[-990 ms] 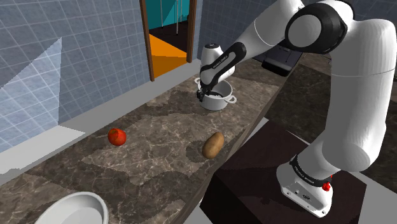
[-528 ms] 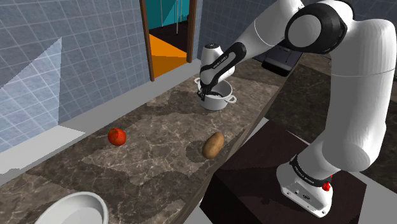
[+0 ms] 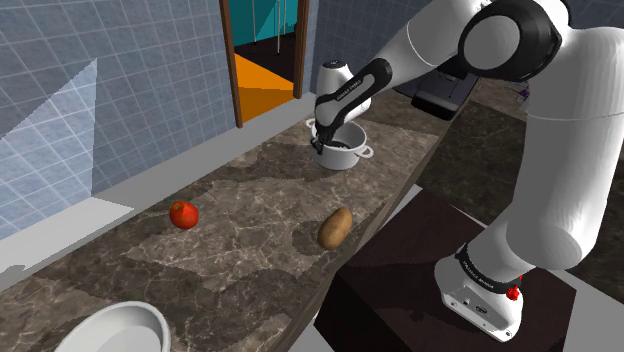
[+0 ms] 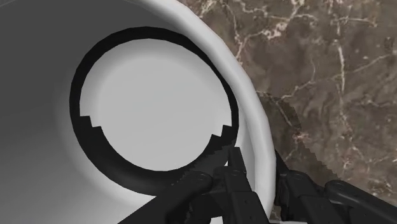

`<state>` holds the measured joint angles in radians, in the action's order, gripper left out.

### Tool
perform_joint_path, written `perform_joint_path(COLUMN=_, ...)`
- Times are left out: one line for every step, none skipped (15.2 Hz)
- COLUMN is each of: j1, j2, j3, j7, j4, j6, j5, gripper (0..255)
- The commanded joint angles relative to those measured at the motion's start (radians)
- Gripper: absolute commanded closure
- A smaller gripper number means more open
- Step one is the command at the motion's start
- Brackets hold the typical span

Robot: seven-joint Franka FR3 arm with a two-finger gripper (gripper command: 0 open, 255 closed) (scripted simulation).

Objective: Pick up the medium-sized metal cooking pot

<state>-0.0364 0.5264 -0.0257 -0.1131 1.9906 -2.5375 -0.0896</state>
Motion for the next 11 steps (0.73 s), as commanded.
perform_joint_path(j1=-0.001, j2=-0.026, j3=0.000, j7=-0.003, j4=0.002, j6=0.019, j5=0.001, gripper=255)
perform_joint_path(j1=-0.001, j2=-0.037, j3=0.000, j7=-0.004, j4=0.003, j6=0.029, j5=0.001, gripper=255)
perform_joint_path(j1=-0.002, j2=-0.047, j3=0.001, j7=-0.005, j4=0.003, j6=0.039, j5=0.002, gripper=255)
perform_joint_path(j1=-0.002, j2=-0.057, j3=0.001, j7=-0.006, j4=0.003, j6=0.049, j5=0.002, gripper=255)
perform_joint_path(j1=-0.002, j2=-0.068, j3=0.001, j7=-0.007, j4=0.003, j6=0.059, j5=0.003, gripper=255)
perform_joint_path(j1=-0.002, j2=-0.078, j3=0.001, j7=-0.008, j4=0.003, j6=0.069, j5=0.003, gripper=255)
perform_joint_path(j1=-0.002, j2=-0.087, j3=0.002, j7=-0.009, j4=0.003, j6=0.080, j5=0.004, gripper=255)
perform_joint_path(j1=-0.002, j2=-0.097, j3=0.002, j7=-0.010, j4=0.002, j6=0.090, j5=0.005, gripper=255)
perform_joint_path(j1=-0.002, j2=-0.107, j3=0.002, j7=-0.011, j4=0.001, j6=0.100, j5=0.005, gripper=255)
perform_joint_path(j1=-0.002, j2=-0.108, j3=0.002, j7=-0.011, j4=0.001, j6=0.102, j5=0.005, gripper=255)
perform_joint_path(j1=-0.002, j2=-0.108, j3=0.002, j7=-0.011, j4=0.001, j6=0.102, j5=0.005, gripper=255)
